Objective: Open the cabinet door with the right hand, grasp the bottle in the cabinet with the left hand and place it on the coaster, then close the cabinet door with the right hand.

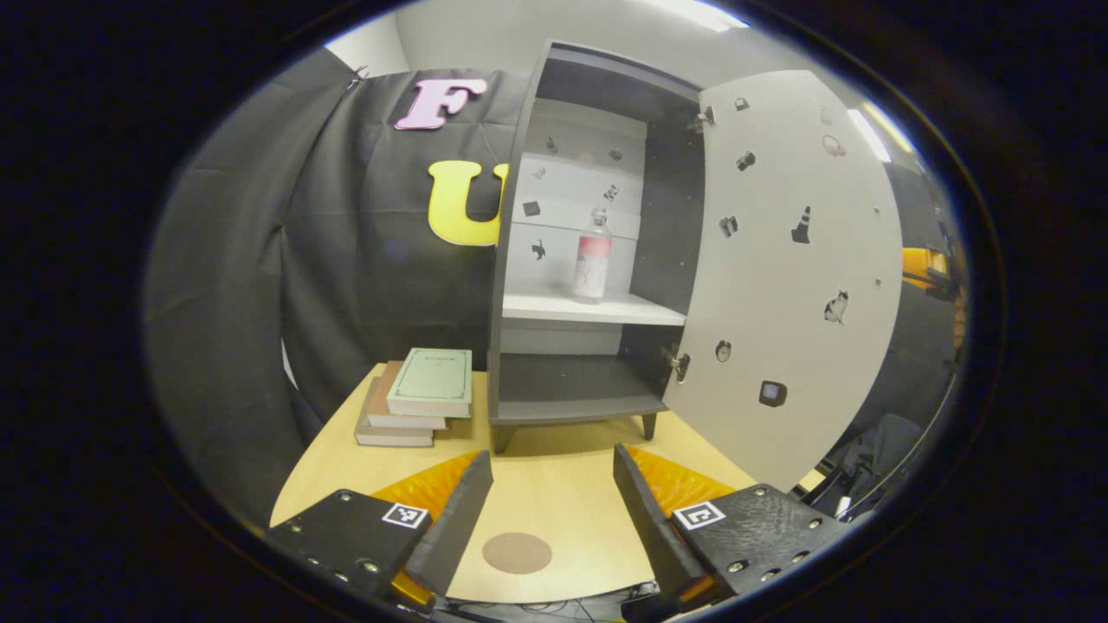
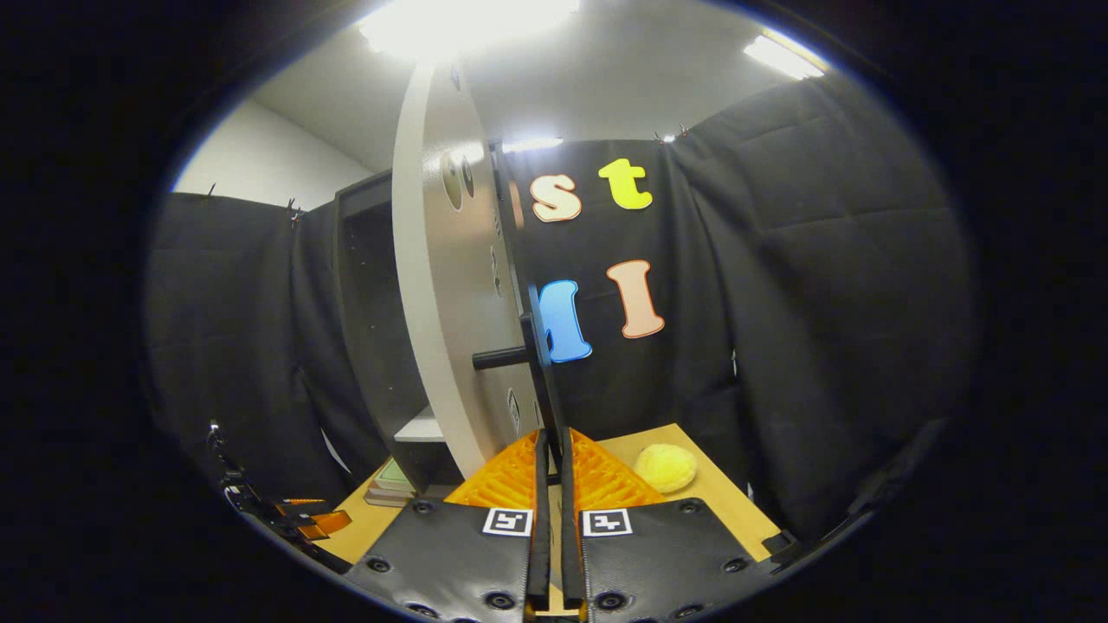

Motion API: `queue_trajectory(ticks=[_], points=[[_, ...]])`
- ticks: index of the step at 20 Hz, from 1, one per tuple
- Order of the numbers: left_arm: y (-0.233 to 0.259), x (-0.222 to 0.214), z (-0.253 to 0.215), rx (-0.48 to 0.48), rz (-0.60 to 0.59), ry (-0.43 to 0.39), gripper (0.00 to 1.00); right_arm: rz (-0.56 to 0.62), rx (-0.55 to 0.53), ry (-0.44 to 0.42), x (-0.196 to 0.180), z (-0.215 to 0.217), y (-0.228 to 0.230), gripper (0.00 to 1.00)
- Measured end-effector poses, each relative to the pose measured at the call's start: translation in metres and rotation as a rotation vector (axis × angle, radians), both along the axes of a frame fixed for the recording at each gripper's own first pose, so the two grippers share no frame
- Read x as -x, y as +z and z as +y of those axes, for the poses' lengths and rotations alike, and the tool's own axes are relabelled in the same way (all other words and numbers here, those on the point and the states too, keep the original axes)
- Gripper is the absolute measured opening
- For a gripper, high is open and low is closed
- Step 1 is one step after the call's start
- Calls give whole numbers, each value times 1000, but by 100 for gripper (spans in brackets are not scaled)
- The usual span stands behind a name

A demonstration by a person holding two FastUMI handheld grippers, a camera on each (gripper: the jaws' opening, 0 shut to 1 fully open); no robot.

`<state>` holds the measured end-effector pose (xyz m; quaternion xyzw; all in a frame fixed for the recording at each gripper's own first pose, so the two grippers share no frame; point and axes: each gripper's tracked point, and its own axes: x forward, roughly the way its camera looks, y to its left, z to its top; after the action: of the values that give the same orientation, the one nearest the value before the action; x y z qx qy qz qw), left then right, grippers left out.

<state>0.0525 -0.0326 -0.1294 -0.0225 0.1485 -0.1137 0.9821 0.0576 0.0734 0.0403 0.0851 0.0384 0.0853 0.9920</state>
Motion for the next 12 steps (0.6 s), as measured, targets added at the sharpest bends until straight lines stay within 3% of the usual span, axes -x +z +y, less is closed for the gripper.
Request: queue_trajectory(ticks=[4,7,12], points=[[15,-30,-5,-25,-29,-34,87,55,29,-1,25,-8,-12,3],[14,-62,-19,-52,-30,-62,84,93,150,-70,50,-33,-19,2],[38,-122,-49,-45,-87,-82,87,154,200,-225,55,-80,-23,3]])
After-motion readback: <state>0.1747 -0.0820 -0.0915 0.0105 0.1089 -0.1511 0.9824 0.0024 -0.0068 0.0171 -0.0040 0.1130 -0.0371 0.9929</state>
